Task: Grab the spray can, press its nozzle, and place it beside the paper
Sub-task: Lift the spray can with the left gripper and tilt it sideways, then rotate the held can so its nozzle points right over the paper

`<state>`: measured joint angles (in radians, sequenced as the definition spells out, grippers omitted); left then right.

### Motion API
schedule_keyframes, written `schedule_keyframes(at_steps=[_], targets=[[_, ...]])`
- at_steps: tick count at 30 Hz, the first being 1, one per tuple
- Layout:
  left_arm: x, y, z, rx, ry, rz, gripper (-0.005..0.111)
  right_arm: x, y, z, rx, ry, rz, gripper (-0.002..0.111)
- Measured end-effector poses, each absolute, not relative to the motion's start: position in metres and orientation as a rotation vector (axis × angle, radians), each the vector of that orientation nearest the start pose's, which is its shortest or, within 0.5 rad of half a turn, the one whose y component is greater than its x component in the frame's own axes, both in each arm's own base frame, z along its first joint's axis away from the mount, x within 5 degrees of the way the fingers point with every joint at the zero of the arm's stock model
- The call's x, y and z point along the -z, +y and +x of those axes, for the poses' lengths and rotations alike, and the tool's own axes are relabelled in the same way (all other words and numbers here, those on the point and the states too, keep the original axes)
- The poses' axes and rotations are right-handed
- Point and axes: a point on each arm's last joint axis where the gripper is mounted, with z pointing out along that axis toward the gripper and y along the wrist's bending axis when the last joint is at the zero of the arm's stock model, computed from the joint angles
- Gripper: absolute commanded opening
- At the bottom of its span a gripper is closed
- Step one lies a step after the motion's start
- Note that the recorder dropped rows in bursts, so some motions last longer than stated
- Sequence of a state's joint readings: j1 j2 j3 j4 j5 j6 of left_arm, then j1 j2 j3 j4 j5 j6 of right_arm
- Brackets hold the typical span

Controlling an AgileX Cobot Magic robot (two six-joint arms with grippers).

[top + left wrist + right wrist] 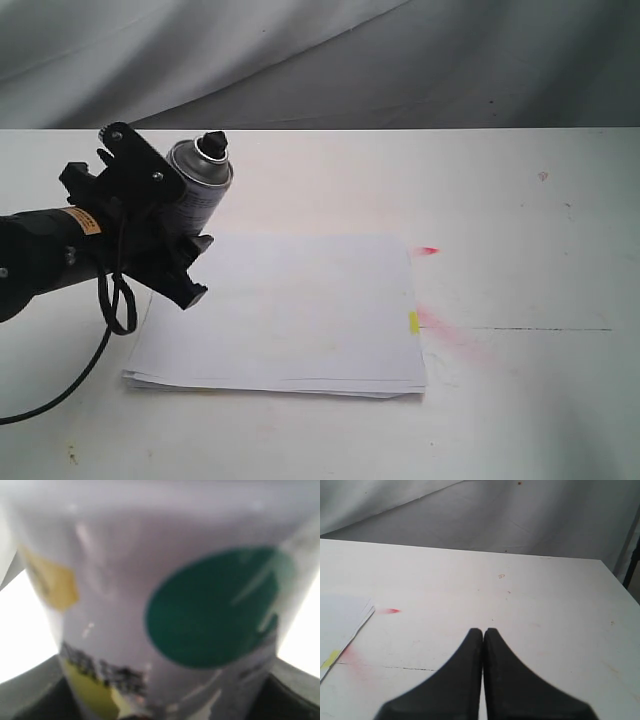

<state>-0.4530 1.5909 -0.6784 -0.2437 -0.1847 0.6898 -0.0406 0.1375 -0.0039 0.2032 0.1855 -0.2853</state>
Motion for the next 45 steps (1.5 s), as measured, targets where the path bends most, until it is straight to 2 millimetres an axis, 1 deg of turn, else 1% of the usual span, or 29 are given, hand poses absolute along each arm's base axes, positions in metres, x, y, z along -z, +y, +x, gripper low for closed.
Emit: schedule_keyframes(at_steps=[6,13,17,22,26,27,29,30,31,33,34,35,38,40,45], targets=[[-0.180,-0.129,0.274,-0.064,1.994,0.981,0.000,-0.190,0.001,0.066,0.057,1.798,-0.067,0.000],[-0.176,-0.130,0.270,-0.073,1.993,1.111,0.000,-0.190,0.001,0.066,0.057,1.798,-0.067,0.000],[-0.176,-0.133,0.268,-0.031,1.994,1.115,0.000,-0.190,0.001,0.066,0.057,1.798,-0.067,0.000],[-0.174,-0.133,0.266,0.001,2.037,1.106,0.000,-0.190,0.001,0.066,0.057,1.798,-0.067,0.000],[-0.176,-0.128,0.269,-0.058,2.146,1.094,0.000,-0.190,0.001,0.066,0.057,1.798,-0.067,0.000],[-0.182,-0.127,0.274,-0.094,2.194,1.051,0.000,-0.190,0.001,0.066,0.057,1.798,-0.067,0.000],[-0.192,-0.123,0.283,-0.186,2.213,1.024,0.000,-0.190,0.001,0.066,0.057,1.798,-0.067,0.000],[-0.196,-0.122,0.286,-0.226,2.211,1.018,0.000,-0.190,0.001,0.066,0.057,1.798,-0.067,0.000],[-0.201,-0.118,0.290,-0.320,2.201,1.020,0.000,-0.190,0.001,0.066,0.057,1.798,-0.067,0.000],[-0.205,-0.116,0.293,-0.412,2.185,0.979,0.000,-0.190,0.001,0.066,0.057,1.798,-0.067,0.000],[-0.206,-0.118,0.292,-0.430,2.168,0.985,0.000,-0.190,0.001,0.066,0.057,1.798,-0.067,0.000],[-0.208,-0.125,0.290,-0.445,2.128,1.015,0.000,-0.190,0.001,0.066,0.057,1.798,-0.067,0.000],[-0.211,-0.141,0.287,-0.433,2.029,1.105,0.000,-0.190,0.001,0.066,0.057,1.798,-0.067,0.000],[-0.211,-0.143,0.288,-0.443,1.997,1.141,0.000,-0.190,0.001,0.066,0.057,1.798,-0.067,0.000],[-0.198,-0.148,0.281,-0.371,1.959,1.249,0.000,-0.190,0.001,0.066,0.057,1.798,-0.067,0.000]])
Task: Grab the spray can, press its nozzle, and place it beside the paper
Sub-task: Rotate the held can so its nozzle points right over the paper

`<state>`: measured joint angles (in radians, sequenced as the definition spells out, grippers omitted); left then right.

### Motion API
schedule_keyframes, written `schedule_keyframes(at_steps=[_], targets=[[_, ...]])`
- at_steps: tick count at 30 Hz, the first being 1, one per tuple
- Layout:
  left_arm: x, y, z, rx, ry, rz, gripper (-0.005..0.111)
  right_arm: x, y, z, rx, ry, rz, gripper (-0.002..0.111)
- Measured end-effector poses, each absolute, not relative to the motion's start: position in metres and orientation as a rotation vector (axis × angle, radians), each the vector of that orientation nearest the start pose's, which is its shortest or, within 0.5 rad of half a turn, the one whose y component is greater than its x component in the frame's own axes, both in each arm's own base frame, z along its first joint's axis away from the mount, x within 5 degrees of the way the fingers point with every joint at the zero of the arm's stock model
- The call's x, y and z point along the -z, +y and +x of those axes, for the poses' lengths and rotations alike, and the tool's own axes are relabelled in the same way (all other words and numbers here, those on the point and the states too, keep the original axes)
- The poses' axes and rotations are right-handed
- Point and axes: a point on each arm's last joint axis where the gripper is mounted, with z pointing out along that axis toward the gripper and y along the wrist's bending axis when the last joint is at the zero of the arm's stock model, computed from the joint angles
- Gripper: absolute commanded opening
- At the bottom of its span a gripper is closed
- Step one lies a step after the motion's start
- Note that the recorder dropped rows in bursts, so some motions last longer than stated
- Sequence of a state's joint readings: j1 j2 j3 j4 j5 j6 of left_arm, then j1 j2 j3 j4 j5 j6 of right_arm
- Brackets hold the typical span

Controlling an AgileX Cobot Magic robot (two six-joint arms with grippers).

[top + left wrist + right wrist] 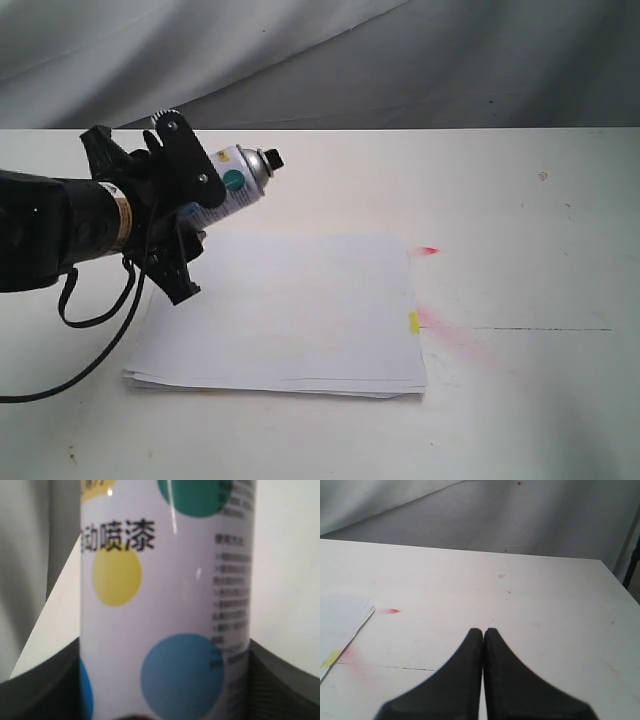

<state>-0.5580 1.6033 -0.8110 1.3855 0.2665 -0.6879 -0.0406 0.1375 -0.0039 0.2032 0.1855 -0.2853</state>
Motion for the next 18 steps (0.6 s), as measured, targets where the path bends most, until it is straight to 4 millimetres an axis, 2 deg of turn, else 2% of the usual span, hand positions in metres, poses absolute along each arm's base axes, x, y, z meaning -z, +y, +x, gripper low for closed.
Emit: schedule_keyframes(at_steps=[7,18], targets=[[-0.1901,-0.1470,0.2758,-0.413,1.865,1.405,0.000,-0.1896,0.0007,0.0657,0.057,1.798,-0.067,0.000],[-0.1902,-0.1476,0.2758,-0.431,1.825,1.449,0.000,-0.1896,0.0007,0.0657,0.057,1.798,-0.067,0.000]])
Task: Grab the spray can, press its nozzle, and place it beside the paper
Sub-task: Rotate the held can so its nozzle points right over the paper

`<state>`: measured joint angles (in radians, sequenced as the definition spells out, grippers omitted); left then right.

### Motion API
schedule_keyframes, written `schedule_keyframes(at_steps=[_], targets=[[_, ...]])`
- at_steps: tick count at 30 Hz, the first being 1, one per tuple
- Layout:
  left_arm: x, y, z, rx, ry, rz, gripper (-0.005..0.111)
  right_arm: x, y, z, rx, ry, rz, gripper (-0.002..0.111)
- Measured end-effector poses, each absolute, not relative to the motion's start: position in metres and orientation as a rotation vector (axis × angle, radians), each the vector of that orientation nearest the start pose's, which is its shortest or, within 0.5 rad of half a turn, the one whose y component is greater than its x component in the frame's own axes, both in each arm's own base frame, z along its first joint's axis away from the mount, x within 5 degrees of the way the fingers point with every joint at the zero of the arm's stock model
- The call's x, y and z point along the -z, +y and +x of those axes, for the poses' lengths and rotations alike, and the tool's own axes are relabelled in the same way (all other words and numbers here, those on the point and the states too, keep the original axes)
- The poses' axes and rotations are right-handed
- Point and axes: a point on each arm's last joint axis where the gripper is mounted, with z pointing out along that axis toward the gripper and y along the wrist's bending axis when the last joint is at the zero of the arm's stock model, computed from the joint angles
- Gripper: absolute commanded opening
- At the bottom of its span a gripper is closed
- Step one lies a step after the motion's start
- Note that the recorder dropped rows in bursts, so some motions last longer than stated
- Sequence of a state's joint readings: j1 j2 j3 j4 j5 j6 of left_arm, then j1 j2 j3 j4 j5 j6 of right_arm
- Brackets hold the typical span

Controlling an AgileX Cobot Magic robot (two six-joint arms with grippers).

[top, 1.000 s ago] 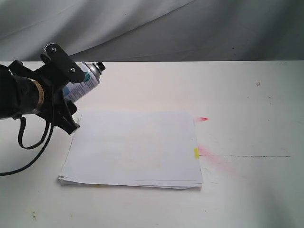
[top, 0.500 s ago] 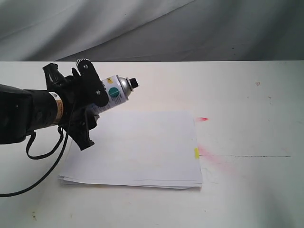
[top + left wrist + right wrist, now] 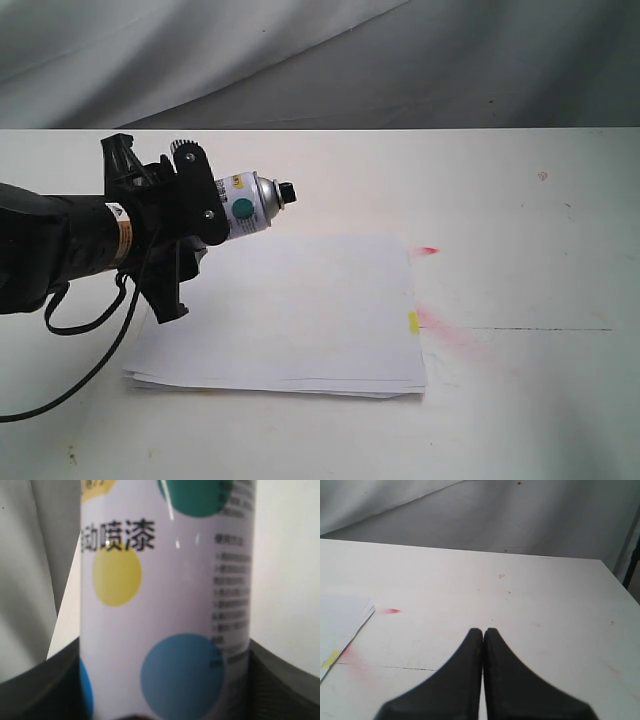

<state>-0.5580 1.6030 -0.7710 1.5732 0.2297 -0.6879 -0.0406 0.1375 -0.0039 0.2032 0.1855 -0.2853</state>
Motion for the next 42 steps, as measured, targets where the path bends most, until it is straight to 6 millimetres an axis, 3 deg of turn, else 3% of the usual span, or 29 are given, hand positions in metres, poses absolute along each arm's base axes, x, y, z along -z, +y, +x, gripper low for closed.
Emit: schedule_keyframes(at_steps=[11,20,28,34,42], targets=[[-0.191,-0.154,0.275,-0.431,1.687,1.589,0.000,-0.190,0.001,0.066,0.057,1.798,-0.067,0.000],[-0.191,-0.154,0.275,-0.436,1.670,1.606,0.000,-0.190,0.001,0.066,0.057,1.795,-0.066,0.000],[-0.191,-0.154,0.275,-0.436,1.670,1.606,0.000,-0.199,-0.001,0.067,0.068,1.689,-0.033,0.000],[-0.191,-0.155,0.274,-0.428,1.668,1.609,0.000,-0.209,-0.003,0.068,0.010,1.581,0.066,0.000],[-0.191,-0.155,0.274,-0.428,1.668,1.609,0.000,-0.210,-0.005,0.068,-0.311,1.523,0.412,0.000]])
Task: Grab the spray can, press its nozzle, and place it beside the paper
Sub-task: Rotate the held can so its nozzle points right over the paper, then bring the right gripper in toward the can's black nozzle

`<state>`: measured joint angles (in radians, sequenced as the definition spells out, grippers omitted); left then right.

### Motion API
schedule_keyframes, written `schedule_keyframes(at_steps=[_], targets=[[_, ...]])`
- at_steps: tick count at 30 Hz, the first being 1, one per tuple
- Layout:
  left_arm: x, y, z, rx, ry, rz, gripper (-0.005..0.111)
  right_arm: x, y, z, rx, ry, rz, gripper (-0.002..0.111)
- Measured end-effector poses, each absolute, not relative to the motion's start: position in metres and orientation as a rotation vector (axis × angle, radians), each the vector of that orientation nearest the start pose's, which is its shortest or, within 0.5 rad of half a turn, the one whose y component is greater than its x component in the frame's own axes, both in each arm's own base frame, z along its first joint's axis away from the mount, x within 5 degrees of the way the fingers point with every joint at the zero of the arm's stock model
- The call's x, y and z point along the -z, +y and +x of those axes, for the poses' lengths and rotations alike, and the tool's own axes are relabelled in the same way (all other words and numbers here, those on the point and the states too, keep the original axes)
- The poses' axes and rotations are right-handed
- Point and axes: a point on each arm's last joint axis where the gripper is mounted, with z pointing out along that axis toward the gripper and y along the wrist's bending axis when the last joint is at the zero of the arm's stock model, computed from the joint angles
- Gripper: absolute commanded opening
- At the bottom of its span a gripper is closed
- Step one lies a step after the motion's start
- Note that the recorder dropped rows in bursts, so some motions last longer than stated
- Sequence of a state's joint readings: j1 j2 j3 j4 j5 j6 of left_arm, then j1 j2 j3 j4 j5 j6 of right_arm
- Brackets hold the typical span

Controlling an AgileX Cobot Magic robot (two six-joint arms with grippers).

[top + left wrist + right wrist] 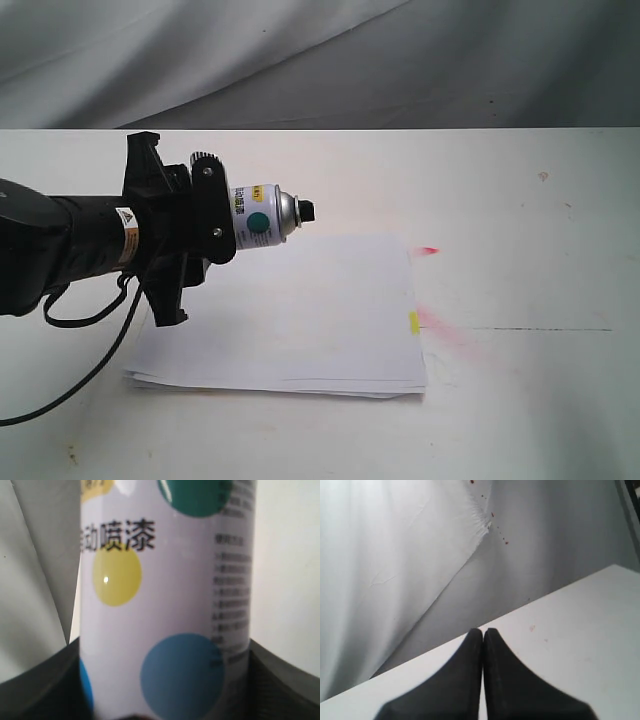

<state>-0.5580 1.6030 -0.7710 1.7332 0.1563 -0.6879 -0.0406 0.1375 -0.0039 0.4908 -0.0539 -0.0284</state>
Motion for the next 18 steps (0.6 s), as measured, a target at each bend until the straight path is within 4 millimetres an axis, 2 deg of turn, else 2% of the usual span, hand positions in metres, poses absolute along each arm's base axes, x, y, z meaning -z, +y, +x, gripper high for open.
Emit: schedule_keyframes(at_steps=[4,8,12,18], targets=[[-0.191,-0.155,0.274,-0.428,1.668,1.609,0.000,-0.208,0.002,0.067,-0.437,1.623,0.466,0.000],[-0.191,-0.155,0.274,-0.428,1.668,1.609,0.000,-0.235,0.008,0.073,-0.509,1.680,0.460,0.000],[-0.191,-0.155,0.274,-0.428,1.668,1.609,0.000,-0.284,0.013,0.092,-0.526,1.761,0.398,0.000],[-0.191,-0.155,0.274,-0.428,1.668,1.609,0.000,-0.385,0.018,0.144,-0.425,1.795,0.113,0.000]])
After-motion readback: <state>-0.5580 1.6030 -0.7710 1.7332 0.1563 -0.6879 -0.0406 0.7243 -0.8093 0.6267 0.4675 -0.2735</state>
